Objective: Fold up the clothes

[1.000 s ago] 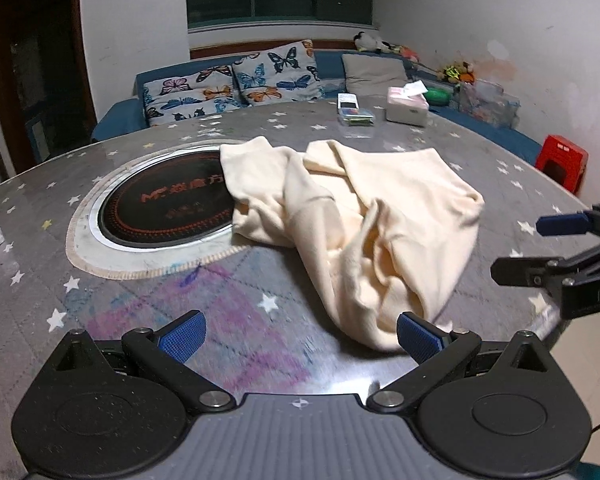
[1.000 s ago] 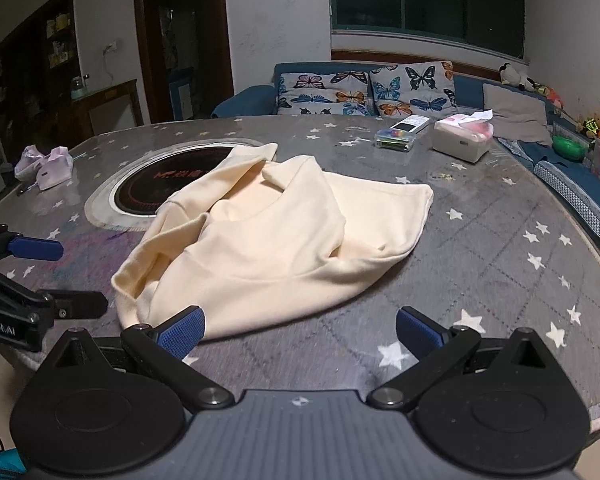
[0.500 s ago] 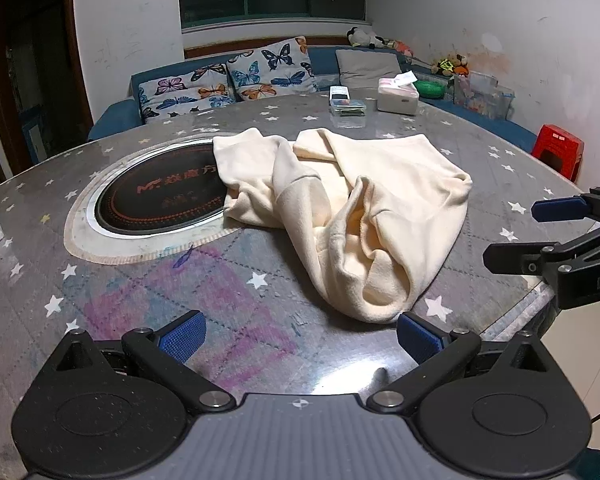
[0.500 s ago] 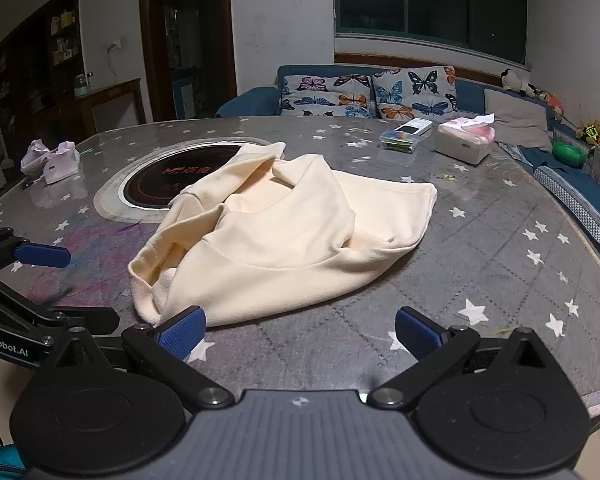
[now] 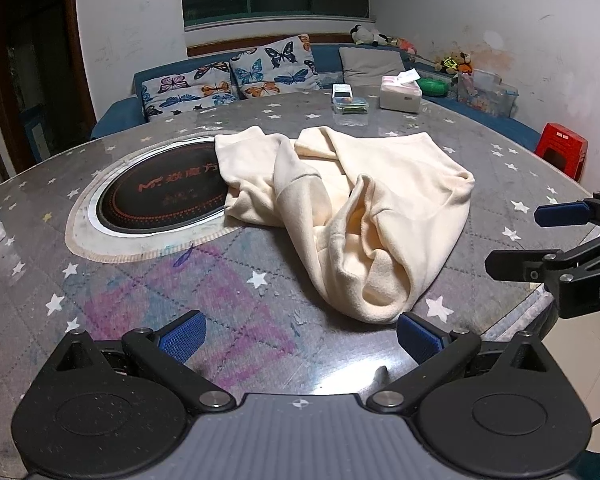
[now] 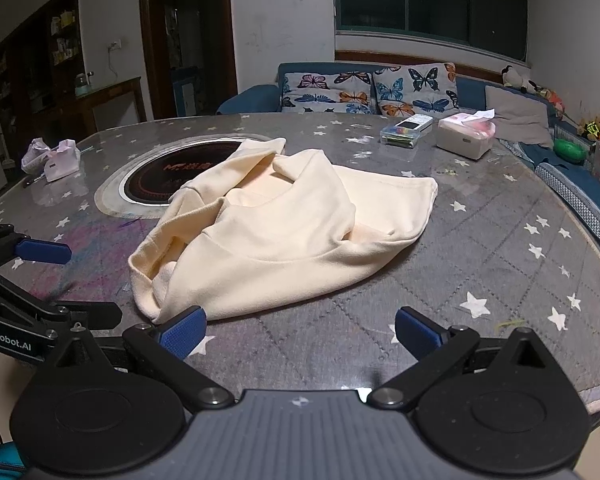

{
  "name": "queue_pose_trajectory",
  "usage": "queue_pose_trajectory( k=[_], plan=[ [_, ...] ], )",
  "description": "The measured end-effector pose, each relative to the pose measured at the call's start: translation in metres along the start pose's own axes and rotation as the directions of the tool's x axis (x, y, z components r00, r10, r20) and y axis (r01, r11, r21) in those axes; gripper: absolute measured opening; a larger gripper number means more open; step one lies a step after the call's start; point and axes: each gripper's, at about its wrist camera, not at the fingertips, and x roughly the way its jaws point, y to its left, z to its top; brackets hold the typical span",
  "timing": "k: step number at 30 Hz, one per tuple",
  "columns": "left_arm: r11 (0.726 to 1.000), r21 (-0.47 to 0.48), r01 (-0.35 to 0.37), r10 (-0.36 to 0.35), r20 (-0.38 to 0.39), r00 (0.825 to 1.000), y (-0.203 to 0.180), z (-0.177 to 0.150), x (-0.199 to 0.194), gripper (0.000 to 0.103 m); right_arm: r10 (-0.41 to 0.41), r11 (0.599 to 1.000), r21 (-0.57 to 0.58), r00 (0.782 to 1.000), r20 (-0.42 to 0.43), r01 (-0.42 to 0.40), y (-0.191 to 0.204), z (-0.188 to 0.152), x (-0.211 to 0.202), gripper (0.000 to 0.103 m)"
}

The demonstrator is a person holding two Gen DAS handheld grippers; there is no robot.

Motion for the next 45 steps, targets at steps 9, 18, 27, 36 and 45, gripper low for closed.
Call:
queue_pose_trajectory(
  k=[9,18,27,36,45],
  plan=[
    [1.000,-0.004,0.001,-0.001,-0.002,1.000,0.002,0.001,0.001,0.103,0.004,1.000,-0.006,1.000,-0.007,-0.004,0.002,0.002,0.003,0.100],
    [1.000,-0.008,0.004,-0.004,-0.003,1.000,0.003,0.003,0.002,0.103,0.005,1.000,-0.009,1.000,-0.009,-0.005,0.003,0.004,0.005,0.099],
    [1.000,-0.012,-0.002,0.002,-0.002,1.000,0.006,0.007,0.002,0.103,0.005,1.000,-0.013,1.000,-0.004,-0.005,0.002,0.009,0.007,0.098],
    [1.000,-0.012,-0.007,0.007,0.001,1.000,0.009,0.012,0.004,0.103,0.003,1.000,-0.019,1.000,-0.005,-0.003,0.001,0.014,0.010,0.099],
    [1.000,-0.019,-0.010,0.011,0.012,1.000,0.014,0.021,0.007,0.103,0.008,1.000,-0.021,1.000,-0.004,-0.008,0.000,0.022,0.014,0.093]
  ],
)
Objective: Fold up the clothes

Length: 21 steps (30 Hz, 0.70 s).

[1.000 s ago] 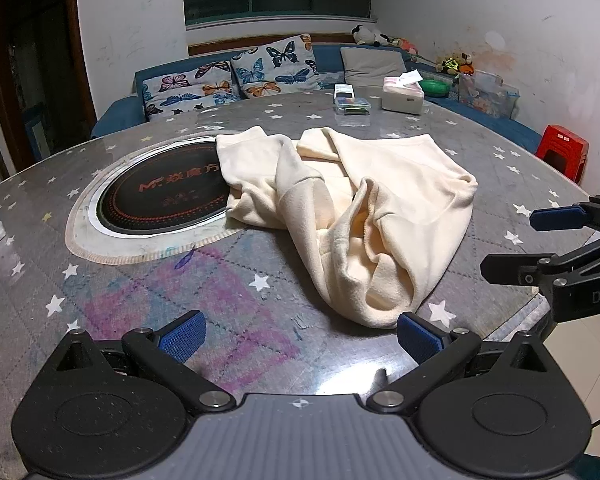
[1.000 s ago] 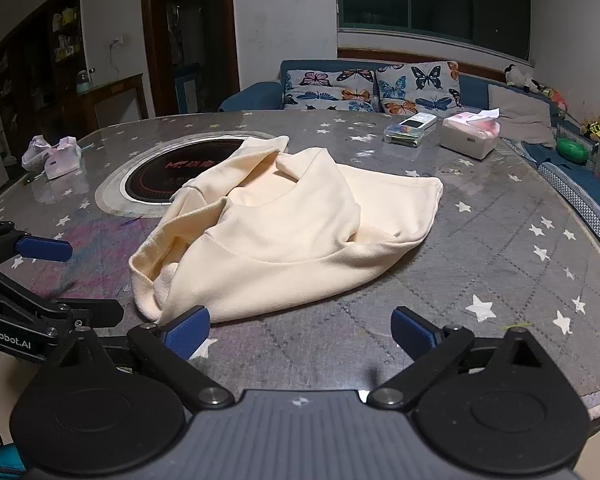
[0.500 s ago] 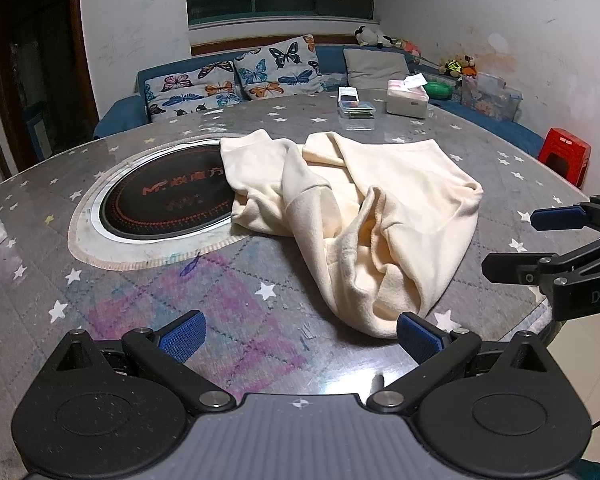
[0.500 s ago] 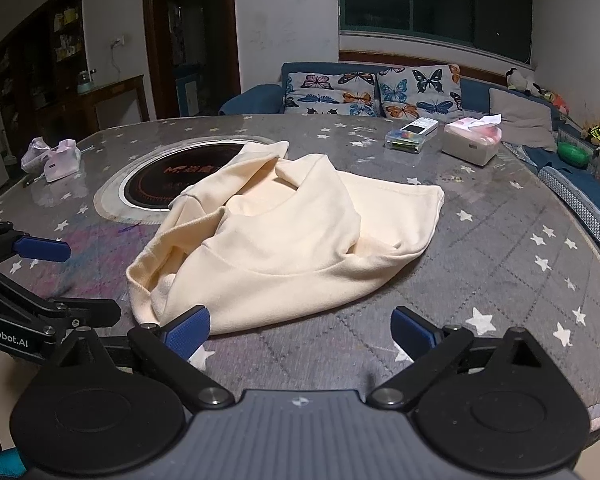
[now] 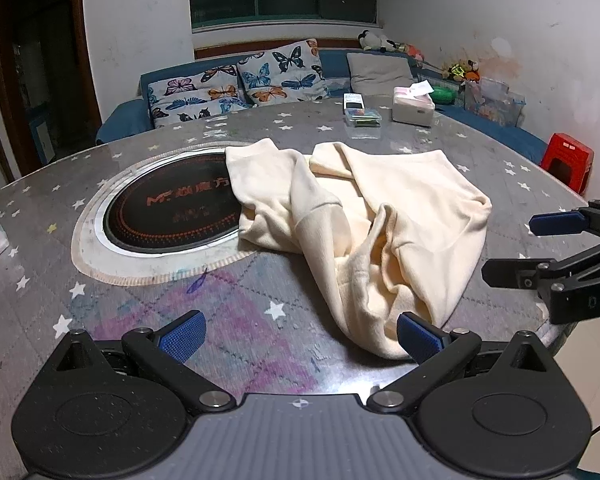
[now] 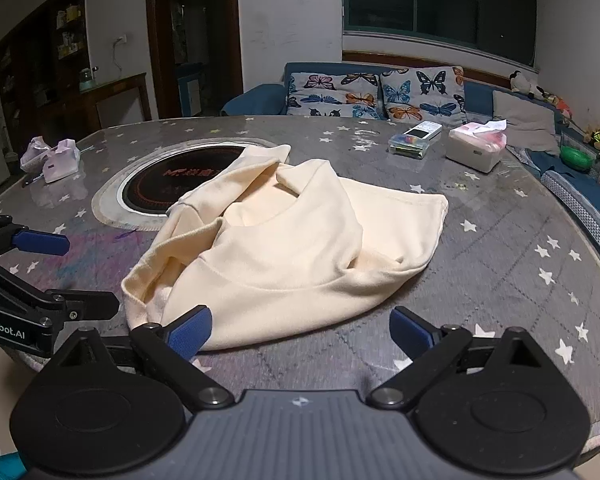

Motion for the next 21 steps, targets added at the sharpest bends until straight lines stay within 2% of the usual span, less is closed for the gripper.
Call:
queue_pose_trajectory(
  k=[14,19,21],
  plan=[
    [1.000,-0.022,-0.009,0.010,0.041,0.999,0.010,0.039,0.016,0.102,0.023,1.000,0.007,1.000,-0.005,-0.023,-0.011,0.023,0.019,0.085],
    [0.999,-0.036,-0.006,0.008,0.047,0.999,0.014,0.063,0.036,0.090,0.038,0.999,0.015,0.999,-0.010,-0.038,-0.019,0.038,0.035,0.077],
    [0.999,-0.040,-0.006,0.008,0.043,0.999,0.016,0.075,0.048,0.089,0.047,0.999,0.022,0.999,-0.014,-0.047,-0.023,0.048,0.044,0.075]
  ],
)
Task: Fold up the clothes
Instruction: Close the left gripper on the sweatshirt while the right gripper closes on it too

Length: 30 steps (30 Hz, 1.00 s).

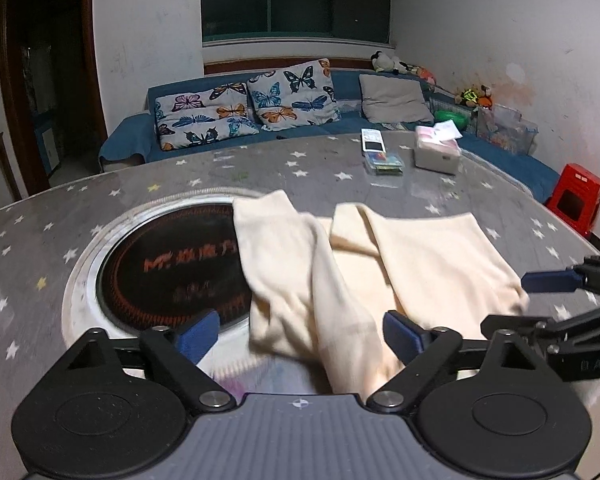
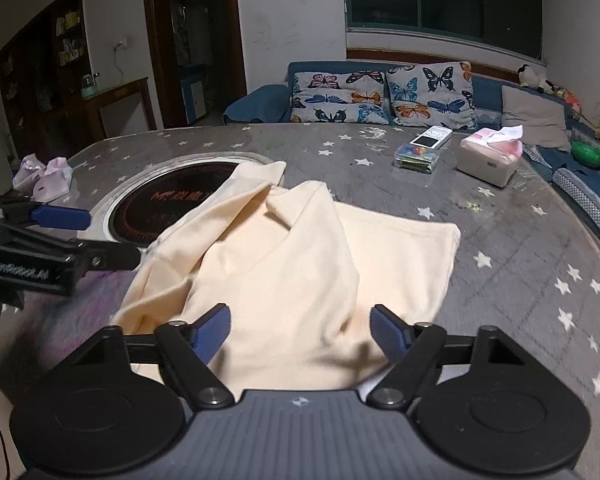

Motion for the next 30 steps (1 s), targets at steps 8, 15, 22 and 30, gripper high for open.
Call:
queue_pose_trajectory(
  k=[8,15,22,30],
  plan=[
    [1.000,0.020,0.019,-0.018,-0.058,0.998,0.000,0.037,0.062,0.087,0.031,0.999,0.034,0.999,-0.017,-0.031,-0.020,0.042,0.045,0.070],
    [0.999,0.052,0.013,-0.006,-0.127,0.992,0.000,0.043,0.101,0.069,0.034,0.998,0.048,0.998,-0.056,-0.031,-0.030,0.067,0.094,0.068],
    [0.998,0.046,0.036,-0.028,-0.173,0.984,0.006,0.037,0.116,0.032,0.038,0.997,0.064,0.994,-0.107,-0.031,-0.034,0.071,0.133,0.049],
    [1.000,0.009,0.024,-0.022,-0.133,0.991,0.012,0.038,0.105,0.009,0.030,0.998,0.048,0.997,-0.077,-0.027,-0.032,0.072,0.123,0.007]
  ],
)
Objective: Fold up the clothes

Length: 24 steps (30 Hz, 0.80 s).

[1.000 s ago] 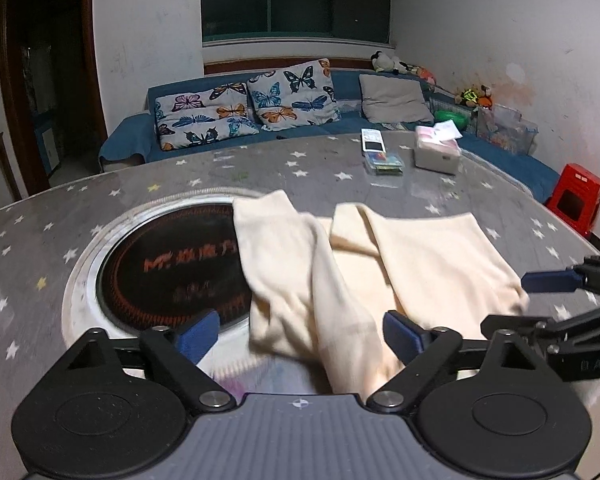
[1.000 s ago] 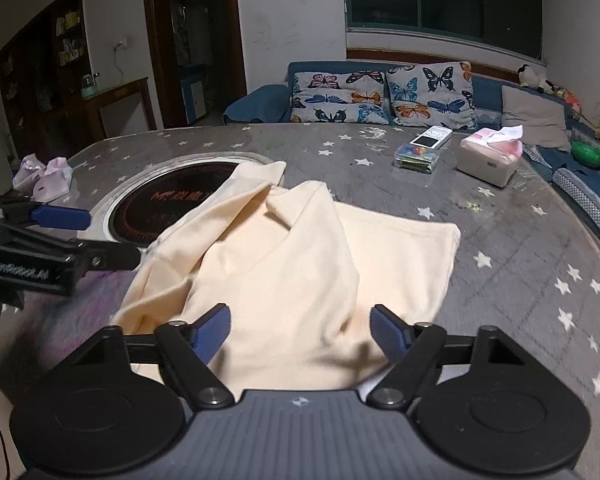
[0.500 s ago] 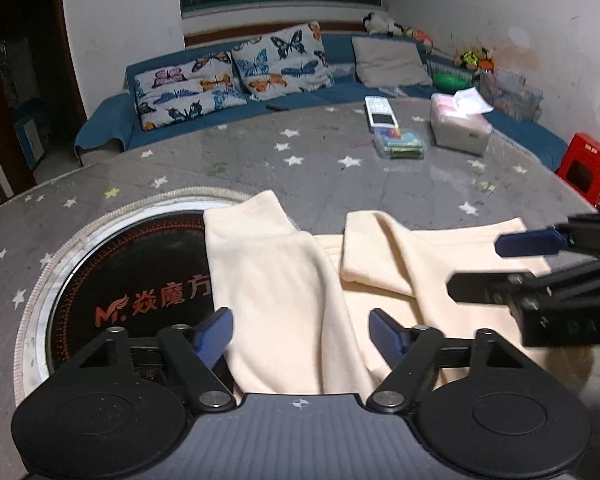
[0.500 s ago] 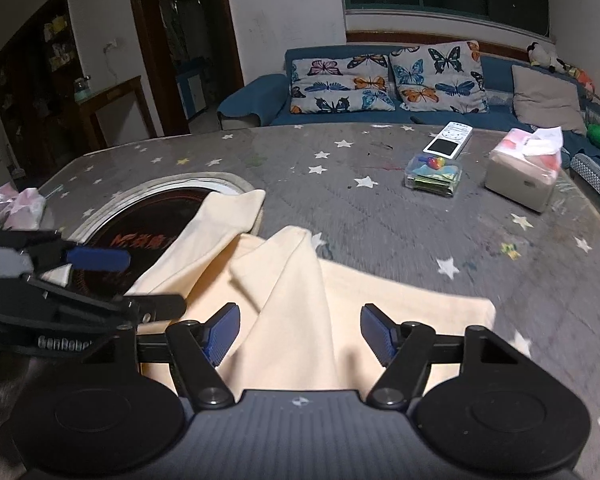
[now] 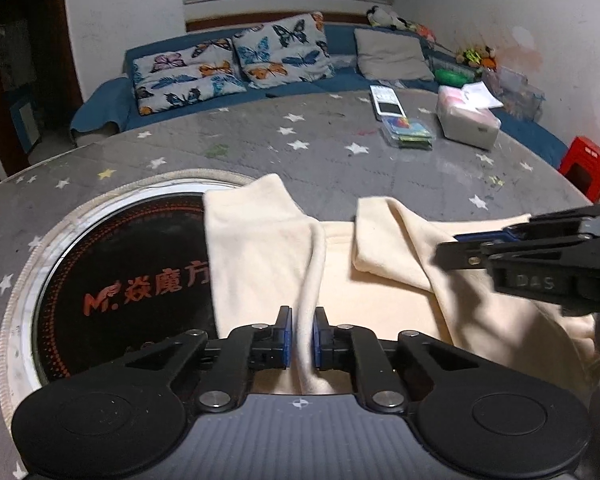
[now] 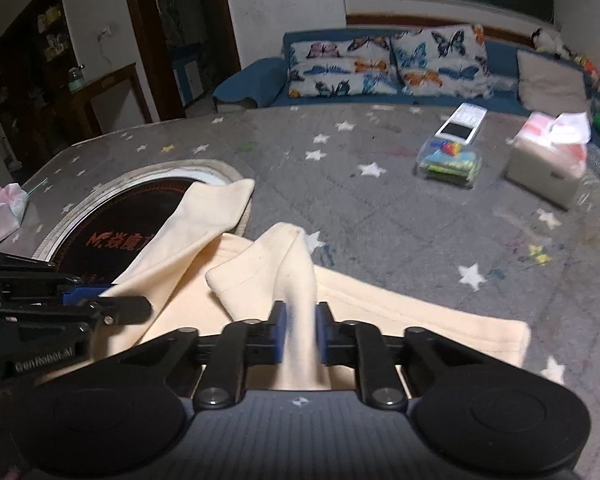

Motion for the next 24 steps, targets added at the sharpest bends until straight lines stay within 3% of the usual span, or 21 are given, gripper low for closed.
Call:
queue_pose_trajectory(
  k=[8,15,21,24],
  plan=[
    [0.995,-0.093,-0.026,0.033,0.077,0.996,0.025,-0.007,-0.034,0.004,-0.060,0.998,0.044,0.991,0.118,0.055,-0.017,-0.007,-0.057,0.003],
    [0.985,-0.172,-0.031,0.056,0.141,0.988,0.047,-0.026,-0.075,0.004,-0.063,0.997,0.046,0.989,0.134,0.058,-0.021,-0.012,-0.077,0.003],
    [0.974,-0.222,-0.035,0.069,0.144,0.987,0.063,-0.051,-0.100,0.004,-0.014,0.999,0.050,0.997,0.078,0.010,-0.012,-0.004,-0.040,0.019],
    [0.969,-0.245,-0.044,0.079,0.134,0.988,0.069,-0.062,-0.107,0.004,-0.006,0.999,0.041,0.999,0.049,0.004,-0.003,-0.002,-0.018,0.031]
  ],
)
